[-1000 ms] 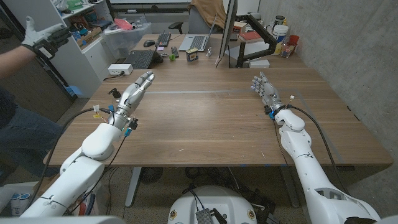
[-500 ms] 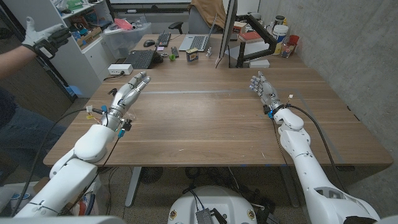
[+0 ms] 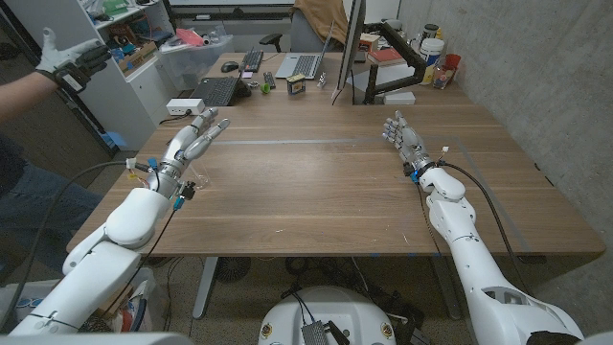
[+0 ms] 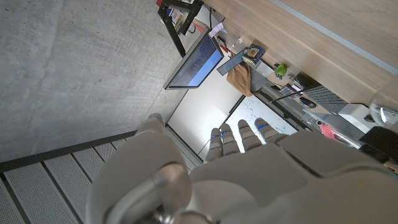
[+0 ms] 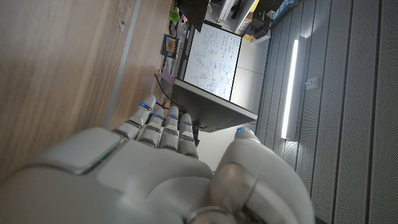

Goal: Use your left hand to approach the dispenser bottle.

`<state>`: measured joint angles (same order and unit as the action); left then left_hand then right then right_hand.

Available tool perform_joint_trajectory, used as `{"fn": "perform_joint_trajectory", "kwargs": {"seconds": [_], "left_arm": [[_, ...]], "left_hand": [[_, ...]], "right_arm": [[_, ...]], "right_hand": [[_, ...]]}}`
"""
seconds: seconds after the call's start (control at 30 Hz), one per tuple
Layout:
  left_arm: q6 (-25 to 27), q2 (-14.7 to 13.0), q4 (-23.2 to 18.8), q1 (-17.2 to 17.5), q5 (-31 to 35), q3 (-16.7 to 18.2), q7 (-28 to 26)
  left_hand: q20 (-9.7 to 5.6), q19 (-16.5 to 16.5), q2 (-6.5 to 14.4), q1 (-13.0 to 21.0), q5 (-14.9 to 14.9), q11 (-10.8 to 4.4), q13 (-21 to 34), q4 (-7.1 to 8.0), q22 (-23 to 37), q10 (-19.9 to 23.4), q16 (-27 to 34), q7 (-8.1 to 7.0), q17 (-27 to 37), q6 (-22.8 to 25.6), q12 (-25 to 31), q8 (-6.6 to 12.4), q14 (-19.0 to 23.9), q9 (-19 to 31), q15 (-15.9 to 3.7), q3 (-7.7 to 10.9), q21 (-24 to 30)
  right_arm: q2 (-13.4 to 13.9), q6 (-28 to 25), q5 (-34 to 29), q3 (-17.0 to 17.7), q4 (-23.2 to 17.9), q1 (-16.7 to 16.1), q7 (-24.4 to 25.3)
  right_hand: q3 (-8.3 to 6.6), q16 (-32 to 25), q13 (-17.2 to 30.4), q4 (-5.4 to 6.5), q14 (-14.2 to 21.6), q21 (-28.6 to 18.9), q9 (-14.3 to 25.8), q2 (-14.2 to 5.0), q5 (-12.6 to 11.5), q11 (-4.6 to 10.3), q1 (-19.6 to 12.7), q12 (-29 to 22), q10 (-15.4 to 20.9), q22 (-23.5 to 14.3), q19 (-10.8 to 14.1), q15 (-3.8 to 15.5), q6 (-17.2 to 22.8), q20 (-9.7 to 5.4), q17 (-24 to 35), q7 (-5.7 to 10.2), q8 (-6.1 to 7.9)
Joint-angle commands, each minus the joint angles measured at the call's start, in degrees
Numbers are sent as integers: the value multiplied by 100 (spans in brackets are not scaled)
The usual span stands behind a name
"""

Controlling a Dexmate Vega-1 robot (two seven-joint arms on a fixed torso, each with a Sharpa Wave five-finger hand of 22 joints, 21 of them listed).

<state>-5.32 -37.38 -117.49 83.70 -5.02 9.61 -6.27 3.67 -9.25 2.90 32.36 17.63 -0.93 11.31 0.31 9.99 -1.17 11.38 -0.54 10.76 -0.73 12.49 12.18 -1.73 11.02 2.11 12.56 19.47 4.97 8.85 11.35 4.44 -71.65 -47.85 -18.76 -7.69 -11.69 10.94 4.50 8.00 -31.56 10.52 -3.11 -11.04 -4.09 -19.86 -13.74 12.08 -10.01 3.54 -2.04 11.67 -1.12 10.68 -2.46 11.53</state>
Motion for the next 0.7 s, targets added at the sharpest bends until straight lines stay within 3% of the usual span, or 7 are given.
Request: {"fn": "perform_joint_trajectory", "kwargs": {"seconds": [0.03,0.4,0.7], "left_arm": [[499,-28,-333,152,436,301,36],[782,-22,-508,162,737,445,137],[1064,-6,-707,225,974,606,221]], "left_hand": [[124,13,13,134,-30,-62,17,-73,31,42,27,-64,20,-10,12,-28,37,14,45,35,-16],[220,30,10,258,-63,-141,30,-155,40,61,34,-83,35,-7,20,-25,53,17,54,69,-44],[270,71,2,352,-96,-95,42,-220,48,114,66,-86,51,80,43,7,131,20,60,92,-61]], "right_arm": [[-13,42,-35,-4,108,53,0],[-30,103,-51,2,219,132,-28],[-33,90,-67,10,243,138,-25]], "right_hand": [[2,19,1,-36,59,21,34,-50,7,-20,24,38,51,-7,44,26,42,-15,10,22,-18],[3,24,0,-45,58,46,34,-56,6,-21,22,41,57,-8,54,26,46,-17,9,21,-19],[6,27,0,-50,59,65,34,-58,6,-18,25,45,59,-8,65,24,40,-16,9,19,-23]]}}
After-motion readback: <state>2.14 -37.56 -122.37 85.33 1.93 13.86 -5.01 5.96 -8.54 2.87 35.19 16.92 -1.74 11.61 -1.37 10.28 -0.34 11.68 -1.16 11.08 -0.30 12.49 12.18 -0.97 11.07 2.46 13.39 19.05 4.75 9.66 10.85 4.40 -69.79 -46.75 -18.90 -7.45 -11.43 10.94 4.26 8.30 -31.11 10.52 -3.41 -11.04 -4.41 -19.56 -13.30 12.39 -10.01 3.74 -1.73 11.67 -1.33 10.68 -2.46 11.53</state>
